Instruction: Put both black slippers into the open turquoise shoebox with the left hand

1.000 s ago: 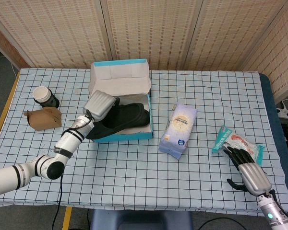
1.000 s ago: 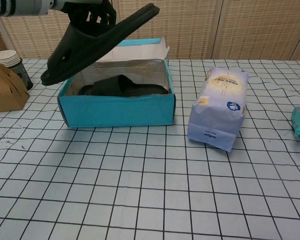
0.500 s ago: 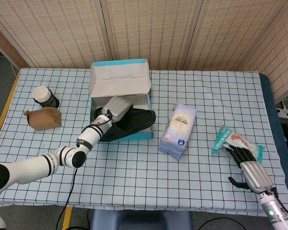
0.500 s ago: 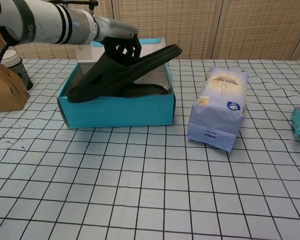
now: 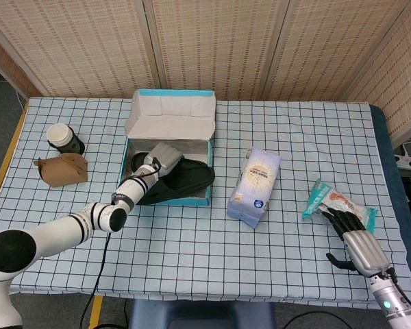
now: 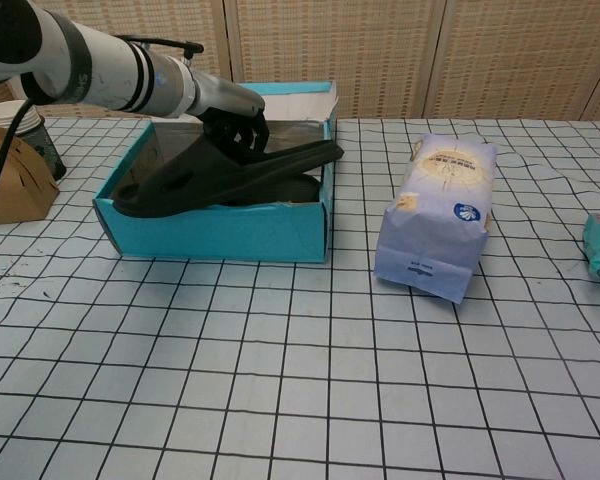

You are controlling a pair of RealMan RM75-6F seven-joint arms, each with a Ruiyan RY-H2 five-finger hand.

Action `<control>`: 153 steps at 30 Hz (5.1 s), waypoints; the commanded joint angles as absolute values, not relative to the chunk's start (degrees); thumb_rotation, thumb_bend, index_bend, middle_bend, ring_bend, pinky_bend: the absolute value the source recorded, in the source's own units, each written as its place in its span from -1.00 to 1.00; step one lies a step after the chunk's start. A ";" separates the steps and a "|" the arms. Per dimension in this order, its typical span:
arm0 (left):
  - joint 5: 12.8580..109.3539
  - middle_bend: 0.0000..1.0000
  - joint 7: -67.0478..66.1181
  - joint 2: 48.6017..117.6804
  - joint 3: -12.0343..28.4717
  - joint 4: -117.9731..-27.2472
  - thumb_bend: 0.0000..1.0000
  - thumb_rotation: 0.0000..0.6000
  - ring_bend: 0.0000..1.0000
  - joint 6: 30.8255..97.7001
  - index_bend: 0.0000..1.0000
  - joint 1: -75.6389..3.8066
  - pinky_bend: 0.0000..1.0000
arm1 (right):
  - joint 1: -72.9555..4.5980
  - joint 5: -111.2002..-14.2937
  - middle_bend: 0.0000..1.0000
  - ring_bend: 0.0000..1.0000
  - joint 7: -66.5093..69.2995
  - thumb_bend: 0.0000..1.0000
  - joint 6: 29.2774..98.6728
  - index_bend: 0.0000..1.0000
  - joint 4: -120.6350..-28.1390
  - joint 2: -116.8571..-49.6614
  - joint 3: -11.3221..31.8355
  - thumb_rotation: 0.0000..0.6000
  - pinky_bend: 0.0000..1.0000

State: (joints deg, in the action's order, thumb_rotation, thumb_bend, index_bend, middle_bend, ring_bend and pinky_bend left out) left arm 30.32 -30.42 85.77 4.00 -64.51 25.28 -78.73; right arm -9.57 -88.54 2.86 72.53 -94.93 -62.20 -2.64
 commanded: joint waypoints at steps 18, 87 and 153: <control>50.24 -1.00 -12.94 85.95 9.49 -64.06 -0.14 1.00 -1.00 31.56 -1.00 -72.19 -0.77 | -9.25 -89.19 -1.00 -1.00 3.14 -0.64 73.37 -1.00 -95.23 -61.82 -2.87 1.00 -1.00; 74.84 -1.00 -13.91 84.83 5.92 -79.38 -0.35 1.00 -1.00 56.59 -1.00 -48.13 -0.73 | -9.05 -94.12 -1.00 -1.00 5.53 -0.64 75.42 -1.00 -95.91 -60.71 -4.93 1.00 -1.00; 95.05 0.42 39.11 69.76 1.36 -71.94 1.00 1.00 0.06 49.10 0.10 -57.99 0.22 | -8.70 -92.89 -1.00 -1.00 -0.59 -0.64 74.41 -1.00 -96.60 -62.34 -5.01 1.00 -1.00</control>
